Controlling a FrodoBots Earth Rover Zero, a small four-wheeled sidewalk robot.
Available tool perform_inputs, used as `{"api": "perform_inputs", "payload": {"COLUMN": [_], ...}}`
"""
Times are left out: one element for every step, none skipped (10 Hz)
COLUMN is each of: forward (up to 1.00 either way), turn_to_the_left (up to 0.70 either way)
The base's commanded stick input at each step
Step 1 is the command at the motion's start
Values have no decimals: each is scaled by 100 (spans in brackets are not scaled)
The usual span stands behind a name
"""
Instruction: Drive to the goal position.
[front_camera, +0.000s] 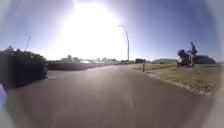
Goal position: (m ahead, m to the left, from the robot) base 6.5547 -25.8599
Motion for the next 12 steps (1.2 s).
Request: {"api": "perform_inputs", "payload": {"forward": [70, 70, 70, 70, 70, 70, 70, 70, 70, 70, 70, 70], "turn_to_the_left": [0, 0, 0, 0, 0, 0, 0, 0, 0, 0, 0, 0]}}
